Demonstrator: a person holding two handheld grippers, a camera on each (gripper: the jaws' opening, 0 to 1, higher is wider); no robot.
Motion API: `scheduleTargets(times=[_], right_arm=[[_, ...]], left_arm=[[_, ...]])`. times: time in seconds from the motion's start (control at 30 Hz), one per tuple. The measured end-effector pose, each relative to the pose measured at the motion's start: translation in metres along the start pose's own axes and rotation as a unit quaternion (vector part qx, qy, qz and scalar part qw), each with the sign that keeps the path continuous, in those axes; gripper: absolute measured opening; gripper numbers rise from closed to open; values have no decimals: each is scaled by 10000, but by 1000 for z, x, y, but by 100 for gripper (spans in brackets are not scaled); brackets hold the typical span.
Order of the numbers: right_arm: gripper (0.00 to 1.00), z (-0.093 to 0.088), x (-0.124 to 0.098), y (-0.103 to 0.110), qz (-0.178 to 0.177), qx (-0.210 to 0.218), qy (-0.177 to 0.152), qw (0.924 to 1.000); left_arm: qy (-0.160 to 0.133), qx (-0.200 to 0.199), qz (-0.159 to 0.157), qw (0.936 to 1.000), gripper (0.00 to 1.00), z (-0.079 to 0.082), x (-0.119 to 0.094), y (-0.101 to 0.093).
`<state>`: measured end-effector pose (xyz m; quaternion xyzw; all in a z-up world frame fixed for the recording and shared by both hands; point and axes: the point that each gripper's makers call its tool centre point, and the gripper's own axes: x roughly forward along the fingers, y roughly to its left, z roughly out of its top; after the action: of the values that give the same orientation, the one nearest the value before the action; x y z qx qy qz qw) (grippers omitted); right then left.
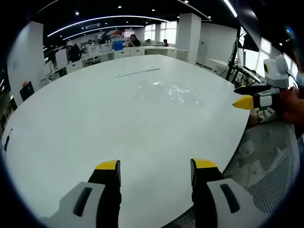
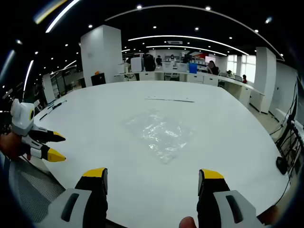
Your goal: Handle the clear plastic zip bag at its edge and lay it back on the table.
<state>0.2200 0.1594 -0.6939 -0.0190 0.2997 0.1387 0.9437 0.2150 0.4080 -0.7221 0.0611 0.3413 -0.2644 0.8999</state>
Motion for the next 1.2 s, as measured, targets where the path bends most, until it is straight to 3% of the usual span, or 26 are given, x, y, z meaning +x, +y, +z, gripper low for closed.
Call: scheduleTargets(times=[1.2], right_arm=[[78,1,-1,-3,-47,63,-19,10000]], left_arm=[[23,15,-48,10000,58,0,-1,-3]])
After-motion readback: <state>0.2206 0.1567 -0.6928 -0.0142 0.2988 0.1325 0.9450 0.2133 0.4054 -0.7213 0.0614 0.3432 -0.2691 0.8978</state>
